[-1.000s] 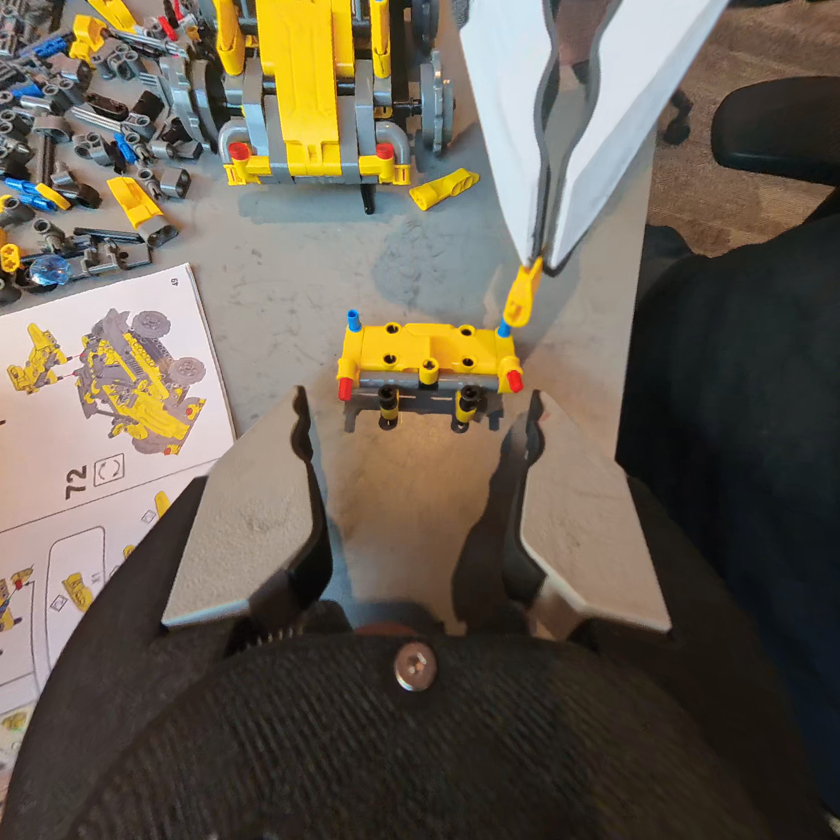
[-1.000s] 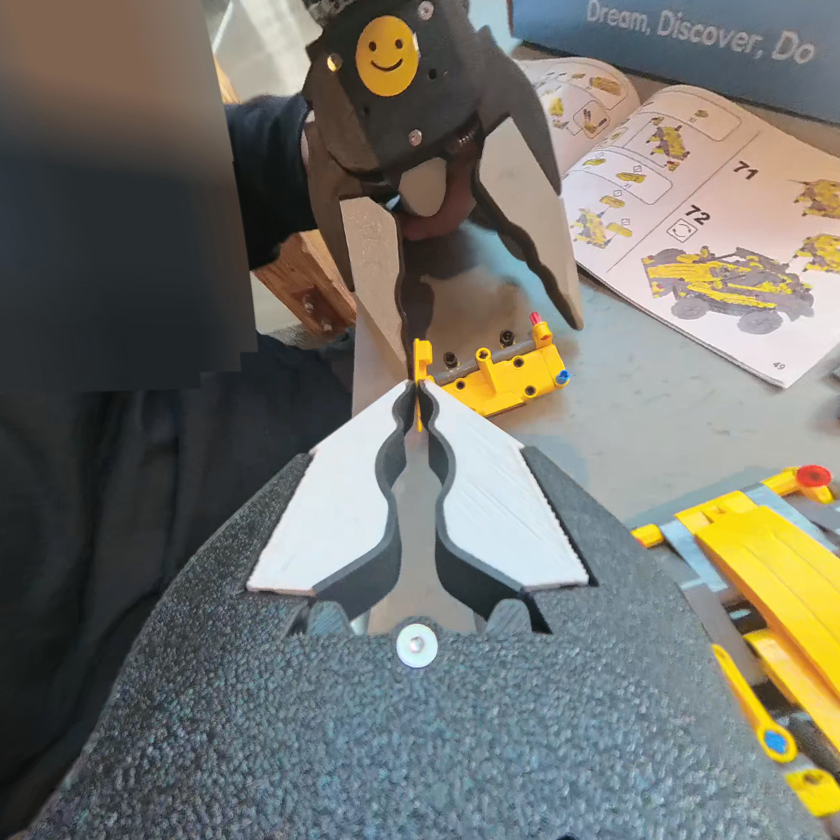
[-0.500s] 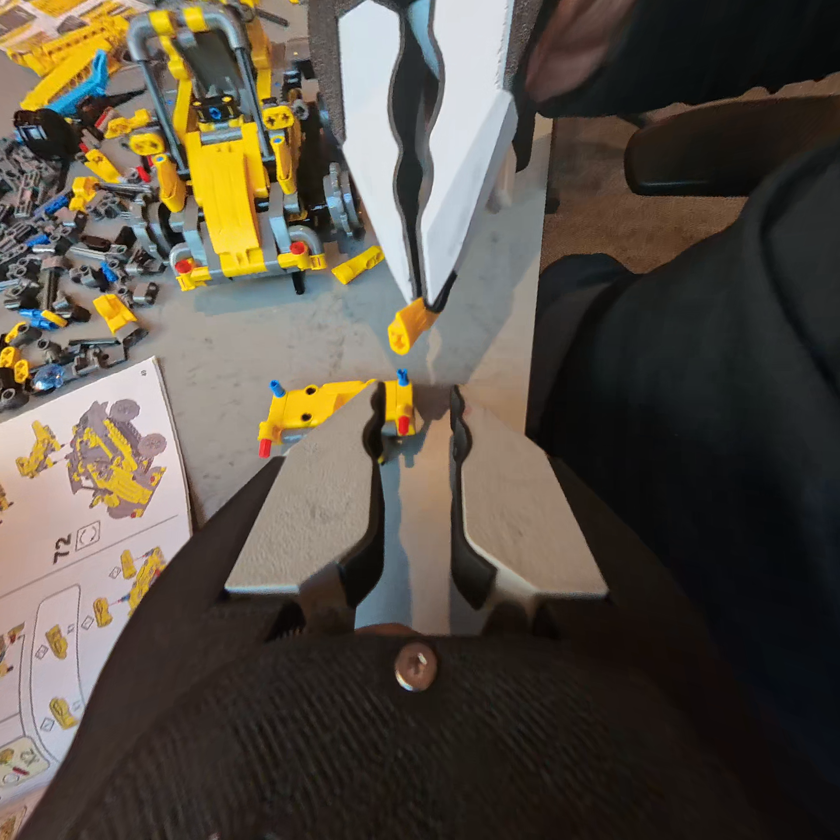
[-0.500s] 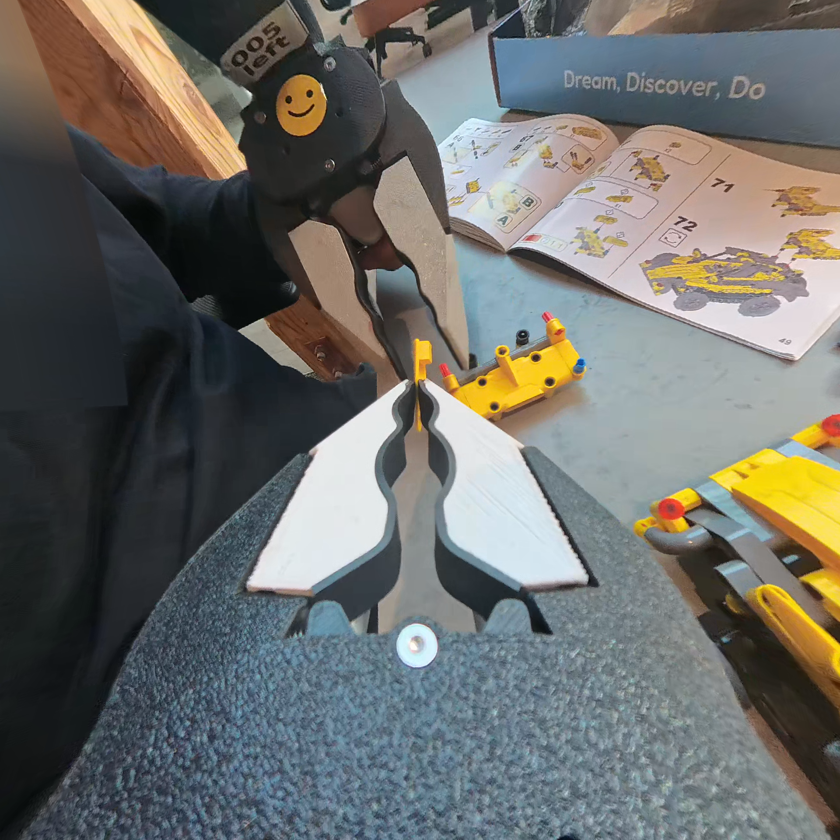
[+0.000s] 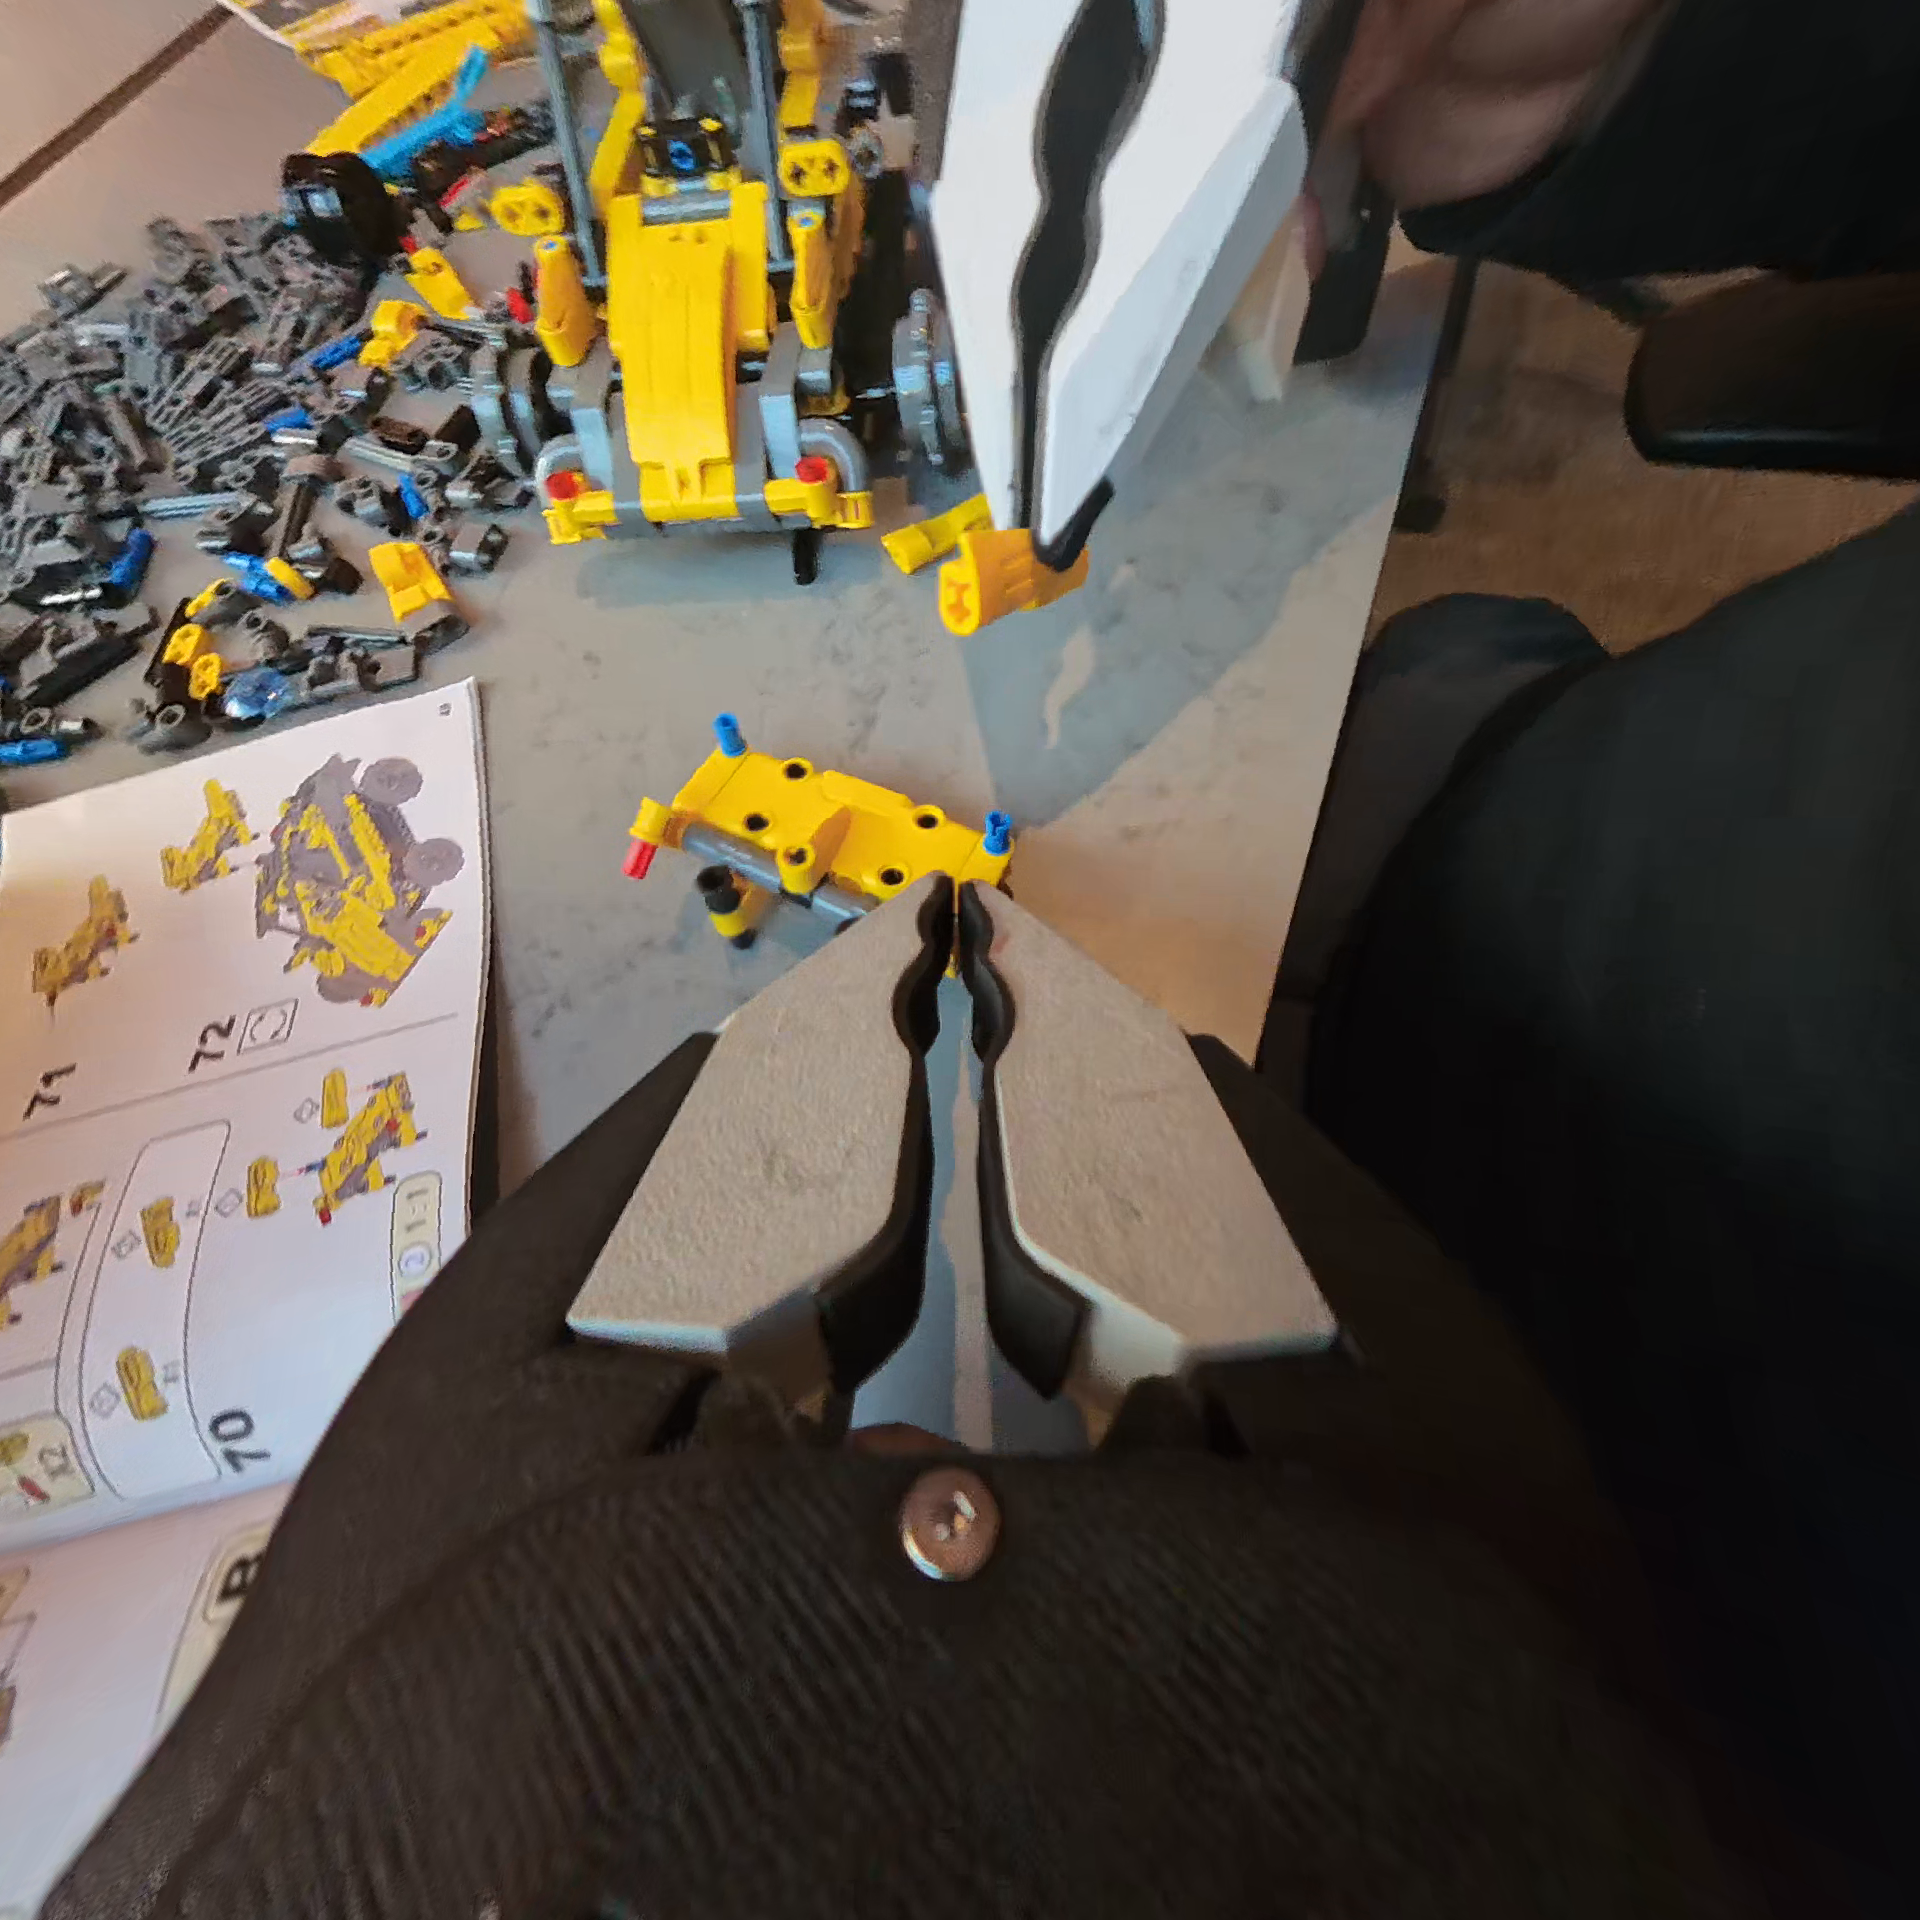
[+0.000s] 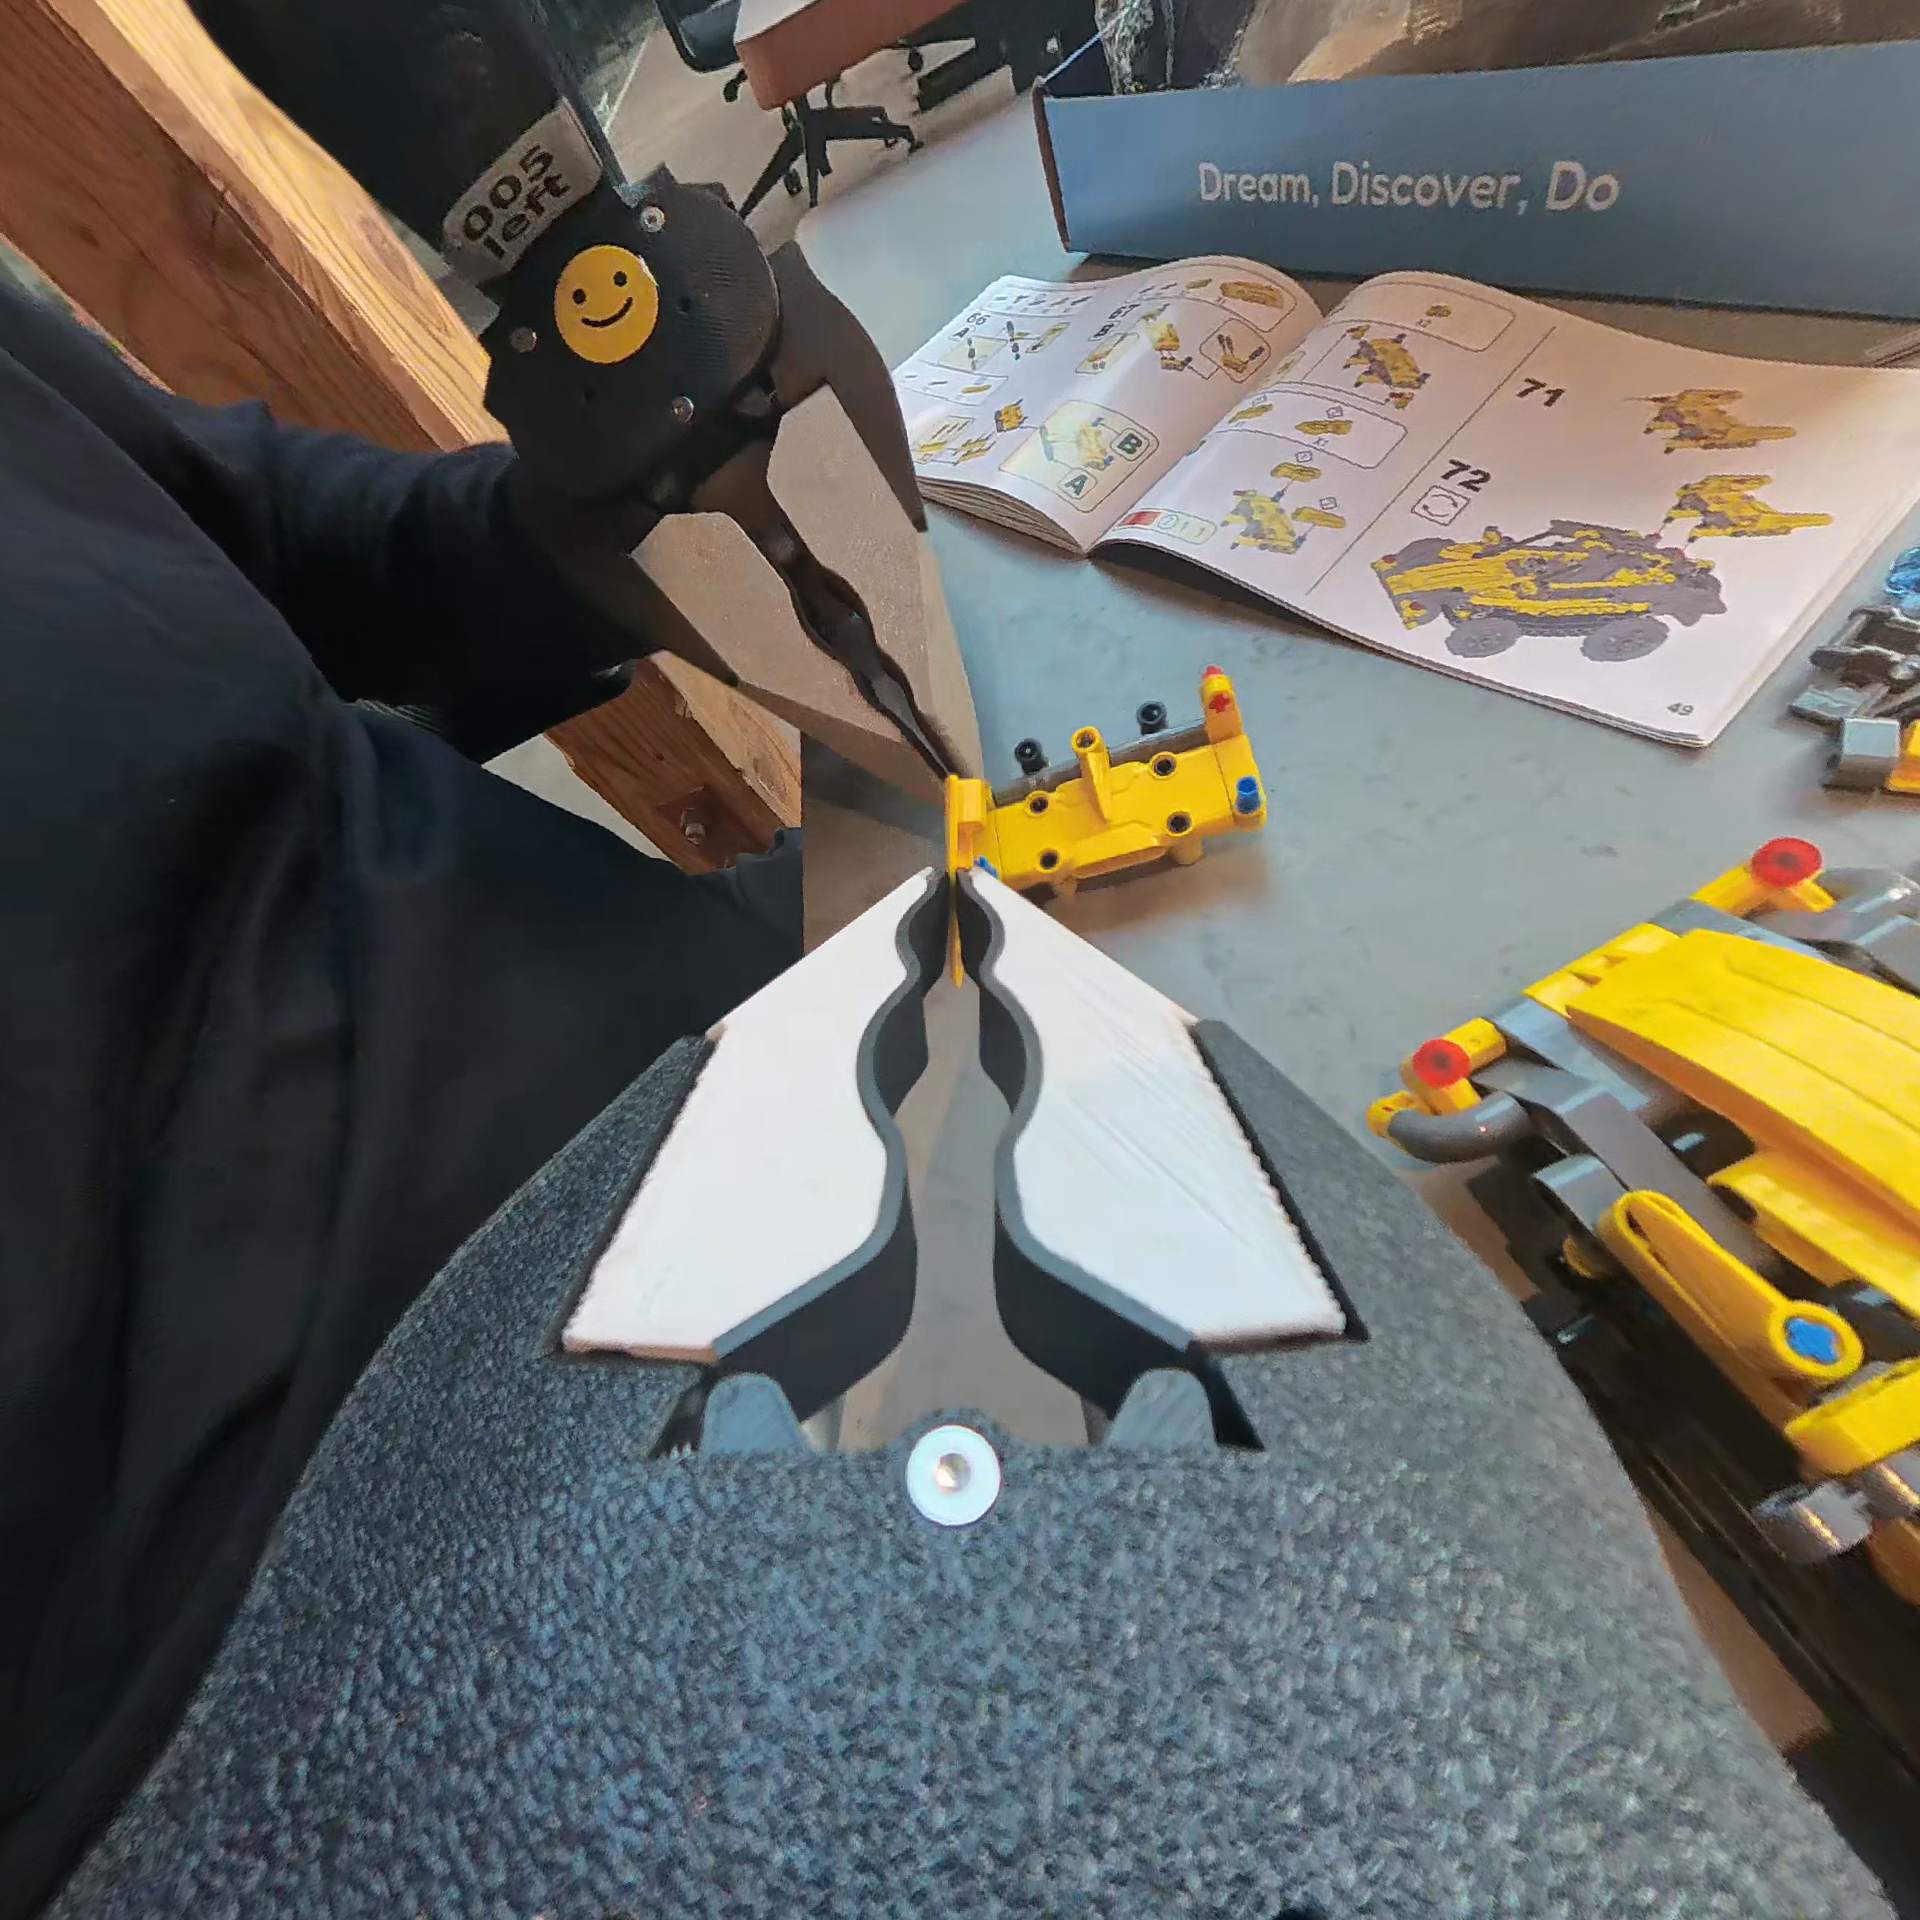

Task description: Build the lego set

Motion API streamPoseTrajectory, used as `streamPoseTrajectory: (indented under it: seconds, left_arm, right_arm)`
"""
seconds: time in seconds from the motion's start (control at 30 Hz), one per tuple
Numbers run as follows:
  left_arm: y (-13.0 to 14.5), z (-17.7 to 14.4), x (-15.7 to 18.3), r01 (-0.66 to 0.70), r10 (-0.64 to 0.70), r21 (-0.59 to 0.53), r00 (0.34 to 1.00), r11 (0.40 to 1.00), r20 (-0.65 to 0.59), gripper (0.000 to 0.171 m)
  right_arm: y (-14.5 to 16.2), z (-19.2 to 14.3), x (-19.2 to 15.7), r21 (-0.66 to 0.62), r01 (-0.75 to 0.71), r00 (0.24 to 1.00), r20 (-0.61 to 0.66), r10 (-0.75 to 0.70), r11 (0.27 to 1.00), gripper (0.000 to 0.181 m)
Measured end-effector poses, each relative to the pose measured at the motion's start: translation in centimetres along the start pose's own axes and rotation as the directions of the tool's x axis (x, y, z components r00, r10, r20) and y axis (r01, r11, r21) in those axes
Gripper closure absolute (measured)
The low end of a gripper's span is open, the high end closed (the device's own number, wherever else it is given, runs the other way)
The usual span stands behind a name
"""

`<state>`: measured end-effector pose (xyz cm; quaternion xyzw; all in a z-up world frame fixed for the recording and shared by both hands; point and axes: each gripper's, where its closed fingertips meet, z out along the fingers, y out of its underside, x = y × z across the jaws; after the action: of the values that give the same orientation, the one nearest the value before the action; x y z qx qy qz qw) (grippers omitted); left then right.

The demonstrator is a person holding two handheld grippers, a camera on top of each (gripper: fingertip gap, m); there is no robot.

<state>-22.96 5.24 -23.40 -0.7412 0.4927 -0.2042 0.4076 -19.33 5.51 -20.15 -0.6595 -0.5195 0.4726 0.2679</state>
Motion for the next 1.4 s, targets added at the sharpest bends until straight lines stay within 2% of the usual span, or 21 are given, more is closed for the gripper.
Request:
streamPoseTrajectory:
  seconds: [0.07,0.2,0.27,0.33,0.4,0.47,0.6,0.77,0.83,0.97,1.07,1.23,1.4]
  left_arm:
    - [-0.1,-0.5,-0.5,0.050,-0.051,0.040,0.998,0.998,0.021,0.171]
    - [-0.5,-1.5,-1.2,0.100,-0.103,0.090,0.994,0.991,0.024,0.142]
    - [-0.6,-1.6,-1.5,0.109,-0.109,0.078,0.994,0.991,0.002,0.126]
    - [-0.9,-1.5,-1.5,0.130,-0.128,0.053,0.991,0.990,-0.039,0.119]
    - [-2.3,-1.5,-0.7,0.141,-0.131,0.090,0.986,0.986,-0.102,0.125]
    - [-3.7,-1.4,0.2,0.137,-0.116,0.133,0.982,0.982,-0.152,0.138]
    - [-4.4,-0.5,0.5,0.141,-0.115,0.124,0.974,0.982,-0.193,0.140]
    - [-5.1,-1.1,1.1,0.149,-0.102,0.170,0.961,0.974,-0.256,0.152]
    - [-4.9,-0.8,1.4,0.125,-0.082,0.151,0.962,0.981,-0.261,0.164]
    - [-4.4,-0.6,1.4,0.076,-0.047,0.119,0.972,0.990,-0.231,0.166]
    - [-4.4,-0.7,1.3,-0.026,0.051,0.146,0.985,0.989,-0.167,0.168]
    - [-4.6,-1.0,2.0,-0.255,0.267,0.199,0.963,0.946,-0.038,0.168]
    - [-5.1,-1.4,1.8,-0.295,0.299,0.251,0.954,0.922,0.023,0.168]
  right_arm:
    - [0.0,-0.1,0.1,0.002,0.002,1.000,-0.005,-0.002,1.000,0.180]
    - [-0.2,-0.1,0.1,0.021,-0.014,1.000,0.011,0.014,1.000,0.180]
    - [-0.5,0.0,0.1,0.036,-0.029,0.999,0.021,0.028,0.999,0.180]
    - [-1.0,0.1,-0.1,0.056,-0.054,0.998,0.049,0.051,0.997,0.180]
    - [-1.7,0.1,-0.6,0.085,-0.085,0.993,0.091,0.078,0.993,0.180]
    - [-2.3,0.1,-1.1,0.108,-0.123,0.985,0.136,0.108,0.987,0.180]
    - [-2.8,0.0,-1.6,0.117,-0.190,0.961,0.225,0.161,0.975,0.180]
    - [-1.4,0.6,-1.6,0.047,-0.150,0.970,0.198,0.138,0.988,0.181]
    - [-1.1,0.9,-1.8,0.029,-0.127,0.973,0.199,0.119,0.991,0.181]
    - [-0.7,1.2,-1.4,0.001,-0.032,0.992,0.121,0.032,0.999,0.179]
    - [-0.3,1.1,-1.1,-0.068,0.146,0.989,0.003,-0.146,0.987,0.174]
    - [-0.2,0.9,-1.2,-0.188,0.366,0.910,-0.132,-0.392,0.912,0.173]
    - [-0.7,0.8,-1.4,-0.278,0.530,0.776,-0.221,-0.590,0.801,0.178]
